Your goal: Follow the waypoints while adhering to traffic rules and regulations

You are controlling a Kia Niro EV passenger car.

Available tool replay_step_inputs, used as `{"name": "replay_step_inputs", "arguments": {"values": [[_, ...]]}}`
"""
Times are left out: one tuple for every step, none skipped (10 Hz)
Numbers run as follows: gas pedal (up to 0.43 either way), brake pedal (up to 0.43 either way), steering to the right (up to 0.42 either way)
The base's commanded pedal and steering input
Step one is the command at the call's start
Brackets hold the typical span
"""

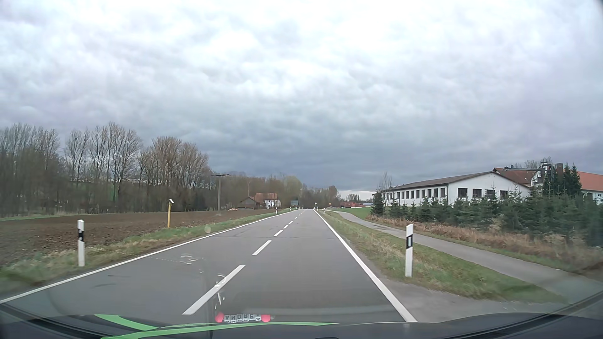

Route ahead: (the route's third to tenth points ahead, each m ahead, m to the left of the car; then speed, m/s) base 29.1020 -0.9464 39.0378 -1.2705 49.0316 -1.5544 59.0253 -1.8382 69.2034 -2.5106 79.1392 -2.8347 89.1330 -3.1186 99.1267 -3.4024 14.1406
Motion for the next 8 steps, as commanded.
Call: {"name": "replay_step_inputs", "arguments": {"values": [[0.331, 0.0, 0.001], [0.331, 0.0, 0.003], [0.331, 0.0, 0.006], [0.331, 0.0, 0.007], [0.331, 0.0, 0.007], [0.331, 0.0, 0.007], [0.331, 0.0, 0.007], [0.331, 0.0, 0.007]]}}
